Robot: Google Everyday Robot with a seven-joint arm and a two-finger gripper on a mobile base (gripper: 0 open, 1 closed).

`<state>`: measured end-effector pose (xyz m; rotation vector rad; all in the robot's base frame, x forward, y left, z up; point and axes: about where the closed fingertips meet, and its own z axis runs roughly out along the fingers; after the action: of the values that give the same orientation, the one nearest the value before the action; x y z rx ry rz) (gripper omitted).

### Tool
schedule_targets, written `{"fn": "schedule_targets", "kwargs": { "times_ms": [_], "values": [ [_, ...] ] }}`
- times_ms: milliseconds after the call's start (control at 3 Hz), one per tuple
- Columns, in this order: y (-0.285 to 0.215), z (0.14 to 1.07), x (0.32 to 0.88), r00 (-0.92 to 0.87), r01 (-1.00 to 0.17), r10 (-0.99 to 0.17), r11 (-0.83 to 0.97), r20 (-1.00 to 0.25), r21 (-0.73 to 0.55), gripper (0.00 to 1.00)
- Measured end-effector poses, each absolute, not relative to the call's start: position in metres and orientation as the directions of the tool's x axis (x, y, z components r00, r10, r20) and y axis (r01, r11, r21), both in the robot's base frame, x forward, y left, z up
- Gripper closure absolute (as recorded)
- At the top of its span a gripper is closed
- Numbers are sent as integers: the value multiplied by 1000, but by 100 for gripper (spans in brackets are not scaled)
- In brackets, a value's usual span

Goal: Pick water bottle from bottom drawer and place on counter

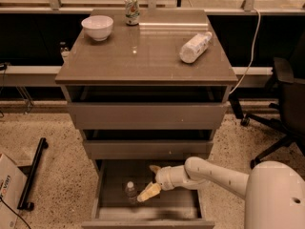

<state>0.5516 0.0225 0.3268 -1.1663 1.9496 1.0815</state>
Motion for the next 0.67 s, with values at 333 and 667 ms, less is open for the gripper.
{"fn": "schedule_targets", "kwargs": {
  "times_ms": [333, 667],
  "values": [
    [39, 308, 558, -433, -897, -363, 262, -825, 356, 0],
    [58, 288, 565, -442, -891, -329, 265, -835, 368, 0]
  ]
}}
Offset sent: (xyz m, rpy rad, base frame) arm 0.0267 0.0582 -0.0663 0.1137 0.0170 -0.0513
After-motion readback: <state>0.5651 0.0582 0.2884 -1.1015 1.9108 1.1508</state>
